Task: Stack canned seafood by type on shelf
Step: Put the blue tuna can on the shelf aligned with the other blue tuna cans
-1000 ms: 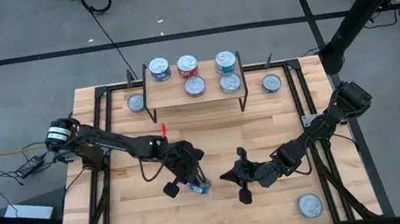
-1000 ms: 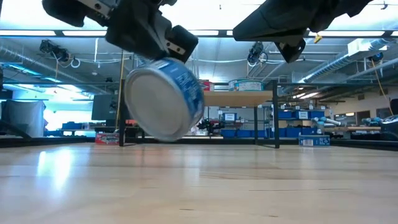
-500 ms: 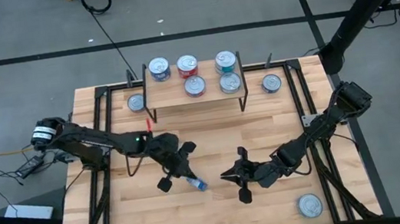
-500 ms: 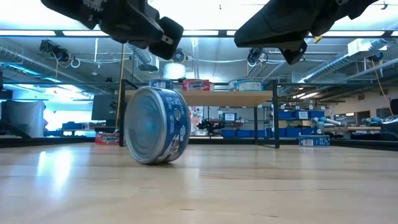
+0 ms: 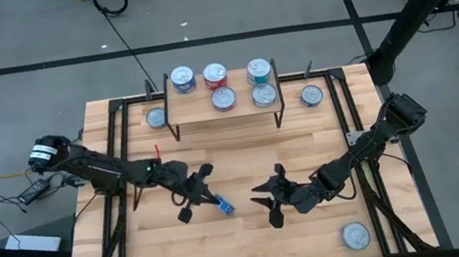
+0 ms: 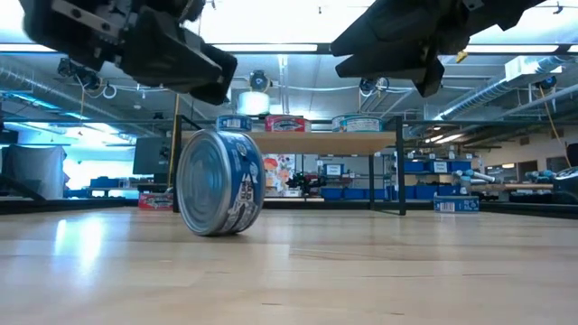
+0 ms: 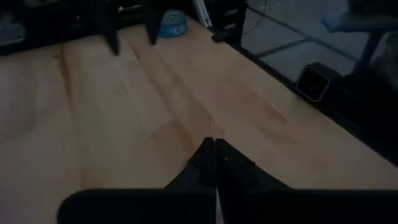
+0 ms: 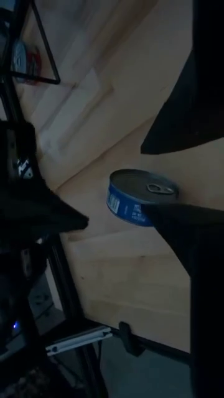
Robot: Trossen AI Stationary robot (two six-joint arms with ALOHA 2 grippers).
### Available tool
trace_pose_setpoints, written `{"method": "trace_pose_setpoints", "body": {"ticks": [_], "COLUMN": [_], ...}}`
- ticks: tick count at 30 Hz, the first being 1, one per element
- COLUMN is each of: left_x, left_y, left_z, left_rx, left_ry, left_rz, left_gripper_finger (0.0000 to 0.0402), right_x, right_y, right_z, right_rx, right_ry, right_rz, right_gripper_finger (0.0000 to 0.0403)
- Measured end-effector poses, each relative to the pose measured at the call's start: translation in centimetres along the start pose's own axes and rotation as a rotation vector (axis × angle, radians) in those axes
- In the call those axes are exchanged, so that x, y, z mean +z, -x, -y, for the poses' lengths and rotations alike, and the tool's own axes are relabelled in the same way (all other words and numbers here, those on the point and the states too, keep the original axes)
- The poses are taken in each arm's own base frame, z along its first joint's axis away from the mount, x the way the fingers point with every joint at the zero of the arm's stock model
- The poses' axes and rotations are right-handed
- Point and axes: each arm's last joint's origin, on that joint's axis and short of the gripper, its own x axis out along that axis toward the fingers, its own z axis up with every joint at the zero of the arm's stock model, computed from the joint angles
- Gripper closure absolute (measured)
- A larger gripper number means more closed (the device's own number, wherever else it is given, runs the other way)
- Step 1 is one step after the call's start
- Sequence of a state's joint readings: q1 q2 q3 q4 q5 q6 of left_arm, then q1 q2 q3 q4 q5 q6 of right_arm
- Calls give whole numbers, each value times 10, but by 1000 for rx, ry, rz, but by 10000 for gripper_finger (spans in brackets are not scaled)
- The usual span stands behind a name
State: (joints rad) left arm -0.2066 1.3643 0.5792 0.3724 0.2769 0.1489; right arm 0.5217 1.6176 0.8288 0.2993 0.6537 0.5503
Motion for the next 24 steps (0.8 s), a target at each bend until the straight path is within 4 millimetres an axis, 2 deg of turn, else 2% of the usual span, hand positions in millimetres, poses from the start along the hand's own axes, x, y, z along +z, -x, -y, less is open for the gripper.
{"method": "trace_pose_setpoints", "body": {"ticks": [5,11,19,24], "left_x": [1,4,17,25], "left_y": [-4,-6,-9,-10], "left_z": [14,24,34,32], "left_rx": [94,170,145,168], "left_ry": [-88,-129,-152,-148], "left_rz": [-1,-3,14,-121], "left_gripper_finger": [399,377,361,340], "right_x": [0,1,1,1], "right_y": [0,0,0,0], "right_z": [0,-1,-1,-1], "right_rx": [2,6,27,28], "right_ry": [1,-7,-5,-5], "right_rz": [1,12,-4,-4], "right_gripper_finger": [226,203,198,198]}}
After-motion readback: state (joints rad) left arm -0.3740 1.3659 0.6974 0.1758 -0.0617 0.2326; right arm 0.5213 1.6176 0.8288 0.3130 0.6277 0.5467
